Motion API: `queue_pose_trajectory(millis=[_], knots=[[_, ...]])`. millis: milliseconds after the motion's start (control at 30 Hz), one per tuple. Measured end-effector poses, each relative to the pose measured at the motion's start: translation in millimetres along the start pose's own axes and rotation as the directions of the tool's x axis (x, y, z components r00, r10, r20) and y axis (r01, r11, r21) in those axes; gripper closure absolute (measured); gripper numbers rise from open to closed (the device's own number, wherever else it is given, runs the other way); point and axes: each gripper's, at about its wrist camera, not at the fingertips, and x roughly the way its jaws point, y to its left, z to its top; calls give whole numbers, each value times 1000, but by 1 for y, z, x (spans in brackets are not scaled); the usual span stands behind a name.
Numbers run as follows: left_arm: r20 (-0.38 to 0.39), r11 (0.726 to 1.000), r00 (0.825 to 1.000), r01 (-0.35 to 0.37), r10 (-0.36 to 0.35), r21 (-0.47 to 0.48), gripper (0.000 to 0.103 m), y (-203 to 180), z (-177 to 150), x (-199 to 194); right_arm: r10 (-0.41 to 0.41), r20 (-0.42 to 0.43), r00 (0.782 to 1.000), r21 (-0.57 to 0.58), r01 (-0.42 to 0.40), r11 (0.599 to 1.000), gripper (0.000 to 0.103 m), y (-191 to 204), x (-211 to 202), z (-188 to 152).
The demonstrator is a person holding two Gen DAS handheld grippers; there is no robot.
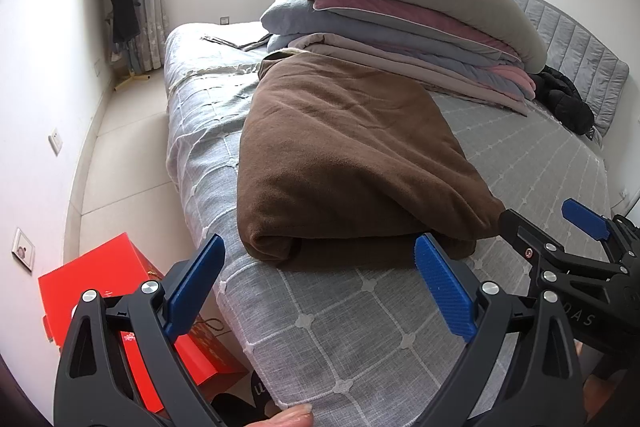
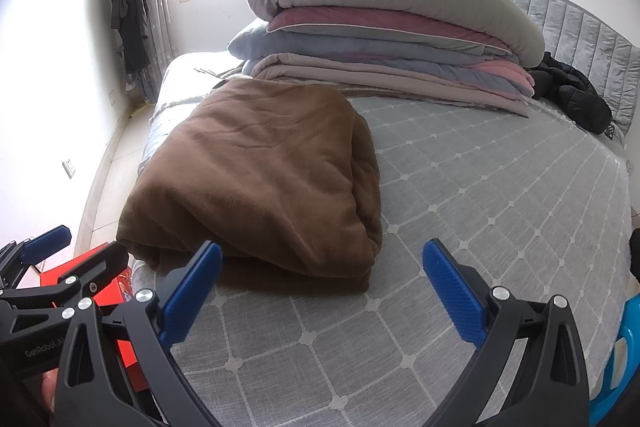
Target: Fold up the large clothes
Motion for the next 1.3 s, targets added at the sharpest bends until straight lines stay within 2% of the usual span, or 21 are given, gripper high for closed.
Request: queue_pose_trajectory(millis=[467, 667, 1300], knots=[[6, 1000, 1000, 5, -5, 2, 11, -1, 0, -1, 11, -14, 1000, 6, -11, 1000, 6, -1, 4, 0], [-10, 999, 999, 32, -32, -18, 11, -1, -1, 0, 14, -15, 1000, 9, -14, 1000, 6, -2, 4, 0], [-24, 999, 999, 21, -22, -32, 10, -5, -3, 4, 39, -32, 999, 17, -38, 999, 6, -5, 10, -1]])
